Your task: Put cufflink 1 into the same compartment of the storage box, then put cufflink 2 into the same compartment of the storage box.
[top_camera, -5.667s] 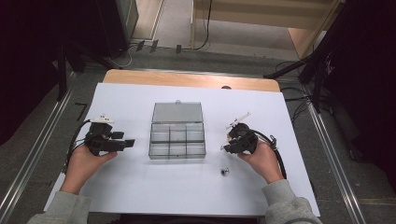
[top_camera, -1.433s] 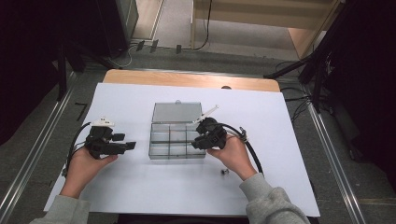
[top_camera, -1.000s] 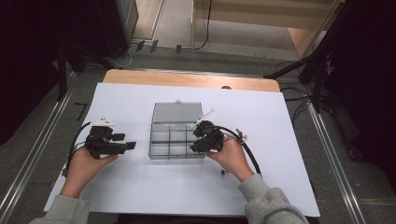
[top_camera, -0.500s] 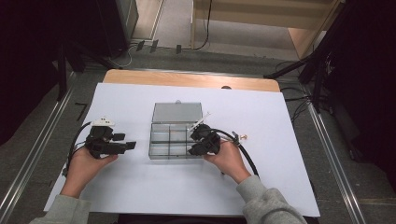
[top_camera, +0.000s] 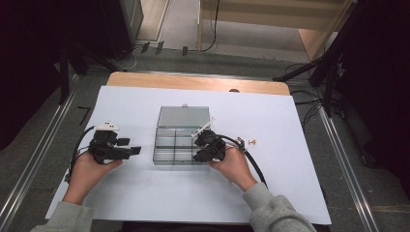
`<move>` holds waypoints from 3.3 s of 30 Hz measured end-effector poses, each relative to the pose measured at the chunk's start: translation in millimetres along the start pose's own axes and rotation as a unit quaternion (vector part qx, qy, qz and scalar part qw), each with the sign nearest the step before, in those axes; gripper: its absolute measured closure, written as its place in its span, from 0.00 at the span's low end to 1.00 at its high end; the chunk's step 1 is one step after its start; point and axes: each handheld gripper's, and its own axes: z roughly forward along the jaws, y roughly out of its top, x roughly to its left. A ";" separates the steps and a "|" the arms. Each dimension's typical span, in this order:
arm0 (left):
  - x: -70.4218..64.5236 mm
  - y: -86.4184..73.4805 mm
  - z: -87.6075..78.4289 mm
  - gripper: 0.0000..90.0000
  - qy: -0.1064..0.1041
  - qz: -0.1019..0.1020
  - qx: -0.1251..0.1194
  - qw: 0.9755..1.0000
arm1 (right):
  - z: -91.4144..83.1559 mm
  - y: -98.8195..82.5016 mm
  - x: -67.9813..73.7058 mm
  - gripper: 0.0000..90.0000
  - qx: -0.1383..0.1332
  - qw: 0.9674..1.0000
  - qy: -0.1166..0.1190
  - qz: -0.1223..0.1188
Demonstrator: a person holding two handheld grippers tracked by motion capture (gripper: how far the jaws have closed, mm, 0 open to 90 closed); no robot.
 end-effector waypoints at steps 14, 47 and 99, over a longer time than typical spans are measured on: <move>0.5 -0.4 0.3 0.41 -0.001 -0.001 0.002 1.000 | -4.6 0.0 -3.0 0.77 -0.013 1.000 0.010 0.008; 0.6 9.5 8.1 0.40 -0.013 0.006 0.008 1.000 | -69.8 -32.3 -19.7 0.64 -0.085 0.996 -0.017 0.031; 1.2 12.0 9.3 0.40 -0.012 0.007 0.008 1.000 | -79.7 -91.8 -24.3 0.68 -0.060 0.997 -0.028 0.042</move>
